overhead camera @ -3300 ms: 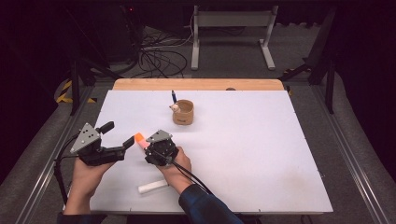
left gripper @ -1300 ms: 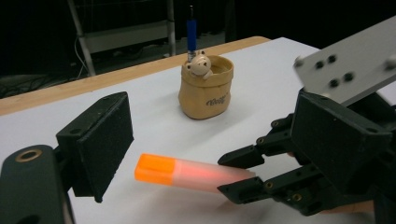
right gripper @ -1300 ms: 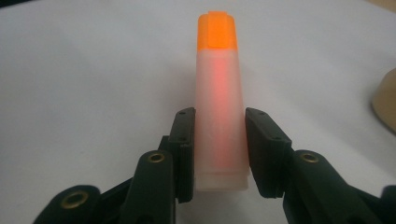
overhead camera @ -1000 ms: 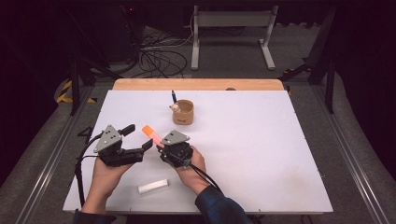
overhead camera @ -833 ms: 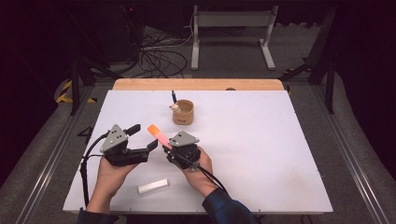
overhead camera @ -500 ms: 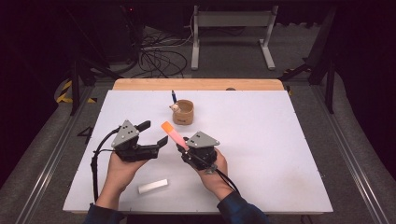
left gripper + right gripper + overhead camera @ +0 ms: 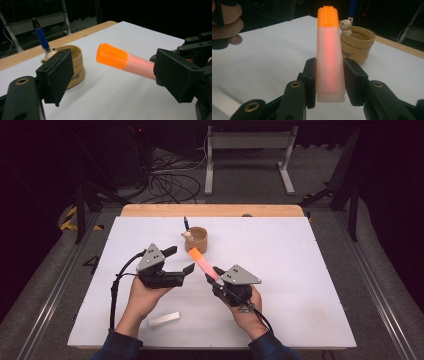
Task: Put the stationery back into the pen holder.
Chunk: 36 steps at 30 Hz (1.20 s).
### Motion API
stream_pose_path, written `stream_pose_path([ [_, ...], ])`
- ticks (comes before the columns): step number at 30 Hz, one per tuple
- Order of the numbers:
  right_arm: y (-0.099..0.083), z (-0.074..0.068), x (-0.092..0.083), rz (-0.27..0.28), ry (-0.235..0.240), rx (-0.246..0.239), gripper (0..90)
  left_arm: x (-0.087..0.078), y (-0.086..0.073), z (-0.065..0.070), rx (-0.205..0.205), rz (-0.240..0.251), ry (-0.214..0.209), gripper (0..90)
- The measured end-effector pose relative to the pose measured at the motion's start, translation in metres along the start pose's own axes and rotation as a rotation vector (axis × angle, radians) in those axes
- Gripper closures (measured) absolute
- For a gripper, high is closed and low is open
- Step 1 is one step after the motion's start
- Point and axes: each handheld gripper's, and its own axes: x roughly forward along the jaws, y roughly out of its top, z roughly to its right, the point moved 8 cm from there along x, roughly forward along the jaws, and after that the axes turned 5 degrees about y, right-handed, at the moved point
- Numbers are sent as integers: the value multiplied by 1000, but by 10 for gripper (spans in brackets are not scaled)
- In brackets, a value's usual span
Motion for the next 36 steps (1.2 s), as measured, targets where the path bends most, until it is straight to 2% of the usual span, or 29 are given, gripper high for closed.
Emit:
stream_pose_path([
  [8,2,-4,-8,43,21,-30,657,2,0,10,-29,21,-56,181],
  [10,3,-7,-8,62,37,-39,657,2,0,11,-28,23,-65,194],
  [18,3,-15,-7,76,61,-68,657,1,1,15,-26,39,-99,242],
  [24,3,-18,-5,87,64,-75,657,0,2,14,-35,53,-92,271],
  [31,5,-22,-7,111,71,-105,656,3,-1,15,-51,41,-110,286],
  [36,5,-23,-6,111,78,-100,656,2,1,15,-53,52,-98,310],
])
